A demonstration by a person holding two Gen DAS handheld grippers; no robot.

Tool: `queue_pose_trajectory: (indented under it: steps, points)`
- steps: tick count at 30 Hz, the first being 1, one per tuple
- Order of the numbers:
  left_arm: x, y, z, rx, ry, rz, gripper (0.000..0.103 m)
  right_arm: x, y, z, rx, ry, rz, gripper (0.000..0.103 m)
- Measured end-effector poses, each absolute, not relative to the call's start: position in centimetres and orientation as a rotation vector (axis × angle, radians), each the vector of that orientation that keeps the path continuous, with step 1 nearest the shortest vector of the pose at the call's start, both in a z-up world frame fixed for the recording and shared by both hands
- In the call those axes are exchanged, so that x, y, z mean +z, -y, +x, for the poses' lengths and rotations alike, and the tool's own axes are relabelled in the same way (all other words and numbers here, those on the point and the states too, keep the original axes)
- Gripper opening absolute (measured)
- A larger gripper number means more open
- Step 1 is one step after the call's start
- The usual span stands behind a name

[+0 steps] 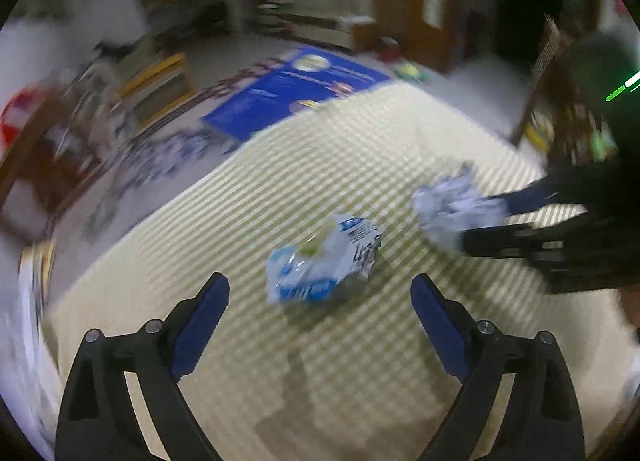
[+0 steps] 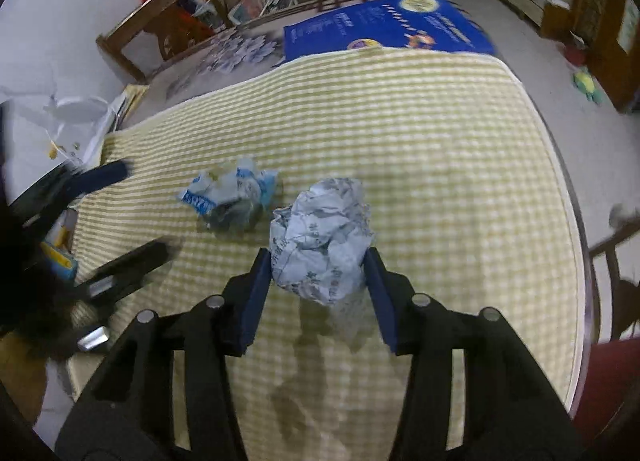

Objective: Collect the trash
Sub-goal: 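Grasp the white-blue milk carton with the left tool while the right tool grasps the white paper ball, then carry the milk carton and paper ball over the red bucket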

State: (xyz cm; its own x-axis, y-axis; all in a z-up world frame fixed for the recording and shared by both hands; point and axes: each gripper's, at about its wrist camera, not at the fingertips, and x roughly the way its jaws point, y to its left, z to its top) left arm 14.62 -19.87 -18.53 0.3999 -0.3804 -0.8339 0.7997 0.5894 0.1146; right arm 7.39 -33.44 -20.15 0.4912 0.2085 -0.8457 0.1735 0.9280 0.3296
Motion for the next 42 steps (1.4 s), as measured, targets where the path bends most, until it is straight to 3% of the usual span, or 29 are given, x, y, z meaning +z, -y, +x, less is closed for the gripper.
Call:
queue_pose_trajectory:
  steps: [4,5,7,10,12,14,28,42]
  points:
    - [-20.9,22.6,16.0,-0.843,-0.869,0.642,0.086,-20.3,33.6,5.6,0.005,-1.065,0.444,0.047]
    - [-21.4,23.0,16.7,-0.855,-0.893,0.622,0.081,-20.3,33.4,5.3,-0.003,-1.064,0.442,0.047]
    - [-22.1,23.4,17.4,-0.845,-0.93,0.595,0.057,-20.2,33.2,4.8,-0.016,-1.057,0.43,0.047]
    - [-22.0,23.1,17.4,-0.83,-0.937,0.536,0.044,-19.5,33.0,4.4,-0.022,-1.034,0.436,0.047]
    - [-21.1,22.3,17.4,-0.807,-0.956,0.459,0.026,-18.8,32.9,4.2,-0.027,-1.014,0.439,0.047]
    - [-20.4,21.1,17.1,-0.745,-0.979,0.389,0.022,-17.9,32.7,3.7,-0.035,-0.986,0.424,0.047]
    - [-11.7,14.8,7.8,-0.552,-0.896,0.173,0.022,-11.4,30.5,-1.7,-0.048,-0.827,0.39,0.048]
    - [-8.0,15.0,1.9,-0.611,-0.818,0.174,0.022,-8.2,29.1,-7.9,-0.09,-0.732,0.367,0.048]
